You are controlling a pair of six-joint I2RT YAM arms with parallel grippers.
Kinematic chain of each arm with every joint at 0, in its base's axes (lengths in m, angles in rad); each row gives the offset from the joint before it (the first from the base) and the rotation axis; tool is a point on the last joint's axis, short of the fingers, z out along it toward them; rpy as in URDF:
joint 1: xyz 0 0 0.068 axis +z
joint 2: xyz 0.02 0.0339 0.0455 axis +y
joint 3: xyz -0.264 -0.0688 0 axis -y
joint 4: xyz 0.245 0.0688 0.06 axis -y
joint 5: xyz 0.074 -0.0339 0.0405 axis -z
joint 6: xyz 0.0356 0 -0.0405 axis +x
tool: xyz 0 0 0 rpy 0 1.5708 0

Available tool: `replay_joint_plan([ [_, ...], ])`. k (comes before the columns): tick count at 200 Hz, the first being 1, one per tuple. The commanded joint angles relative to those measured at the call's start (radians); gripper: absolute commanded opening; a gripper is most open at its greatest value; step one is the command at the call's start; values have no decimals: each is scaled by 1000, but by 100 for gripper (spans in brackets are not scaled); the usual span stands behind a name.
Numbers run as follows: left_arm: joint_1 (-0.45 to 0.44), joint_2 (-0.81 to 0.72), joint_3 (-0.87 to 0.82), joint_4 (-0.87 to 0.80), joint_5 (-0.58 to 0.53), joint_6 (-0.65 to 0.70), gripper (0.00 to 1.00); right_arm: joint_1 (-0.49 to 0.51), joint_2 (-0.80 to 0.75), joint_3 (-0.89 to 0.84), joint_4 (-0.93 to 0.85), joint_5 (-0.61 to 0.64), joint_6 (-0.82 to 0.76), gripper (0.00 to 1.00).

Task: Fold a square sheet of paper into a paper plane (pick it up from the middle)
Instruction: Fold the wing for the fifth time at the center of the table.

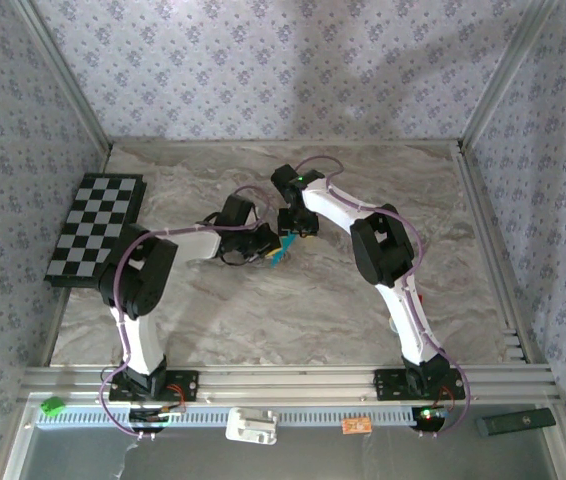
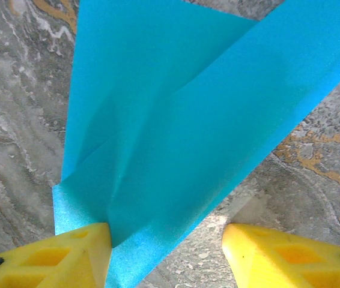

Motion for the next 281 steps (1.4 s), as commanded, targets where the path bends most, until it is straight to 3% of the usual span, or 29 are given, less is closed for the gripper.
replay_joint_plan([
  [1, -6, 32, 22, -2, 27, -9, 9, -27, 109, -61, -117, 40, 17, 57],
  [184, 3, 72, 26, -136, -74, -6, 0, -35, 99, -61, -114, 6, 12, 56],
  [236, 5, 70, 27, -184, -72, -4, 0, -96, -80, -59, -37, -108, -23, 60],
  [281, 4, 75, 29, -188, -65, -8, 0, -153, -281, -220, 152, -265, -77, 61],
])
